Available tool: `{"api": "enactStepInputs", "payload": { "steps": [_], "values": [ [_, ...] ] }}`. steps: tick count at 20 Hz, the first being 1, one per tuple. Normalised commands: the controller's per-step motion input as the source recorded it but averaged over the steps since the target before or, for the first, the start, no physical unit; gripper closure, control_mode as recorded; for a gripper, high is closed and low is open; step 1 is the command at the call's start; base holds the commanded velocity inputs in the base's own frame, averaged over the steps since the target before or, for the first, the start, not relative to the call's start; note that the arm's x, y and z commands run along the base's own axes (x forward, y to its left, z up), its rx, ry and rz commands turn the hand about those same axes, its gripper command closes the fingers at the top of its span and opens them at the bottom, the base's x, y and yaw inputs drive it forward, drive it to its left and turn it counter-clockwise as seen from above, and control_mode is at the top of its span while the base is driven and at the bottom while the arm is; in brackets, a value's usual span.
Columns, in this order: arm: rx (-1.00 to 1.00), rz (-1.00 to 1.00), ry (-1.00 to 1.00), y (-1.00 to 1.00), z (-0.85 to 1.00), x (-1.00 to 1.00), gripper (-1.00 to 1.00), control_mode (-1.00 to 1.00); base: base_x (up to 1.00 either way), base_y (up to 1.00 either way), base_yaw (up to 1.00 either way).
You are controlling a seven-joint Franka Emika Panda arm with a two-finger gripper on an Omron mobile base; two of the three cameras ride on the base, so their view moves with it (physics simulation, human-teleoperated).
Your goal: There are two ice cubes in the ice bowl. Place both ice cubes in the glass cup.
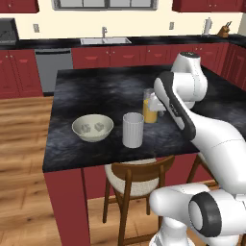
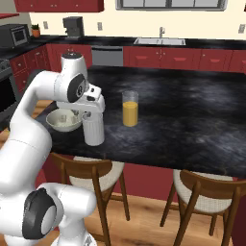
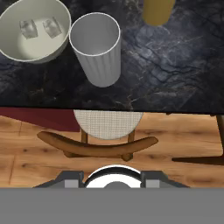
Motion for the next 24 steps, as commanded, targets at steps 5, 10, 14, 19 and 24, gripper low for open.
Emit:
{"api": "enactStepInputs", "payload": {
  "steps": [5, 10, 14, 19, 24],
  "values": [
    [0.00, 0.00, -0.05, 0.08, 0.01, -0.26, -1.00, -1.00, 0.00, 0.00, 0.00],
    [0.00, -0.06, 0.01, 0.45, 0.26, 0.00, -1.00, -1.00, 0.00, 0.00, 0.00],
    [0.00, -0.03, 0.02, 0.42, 0.33, 0.00, -1.00, -1.00, 0.00, 0.00, 0.00],
    [0.00, 0.00, 0.04, 0.37, 0.02, 0.00, -1.00, -1.00, 0.00, 0.00, 0.00],
    [0.00, 0.00, 0.00, 0.12, 0.00, 0.00, -1.00, -1.00, 0.00, 0.00, 0.00]
  ]
}}
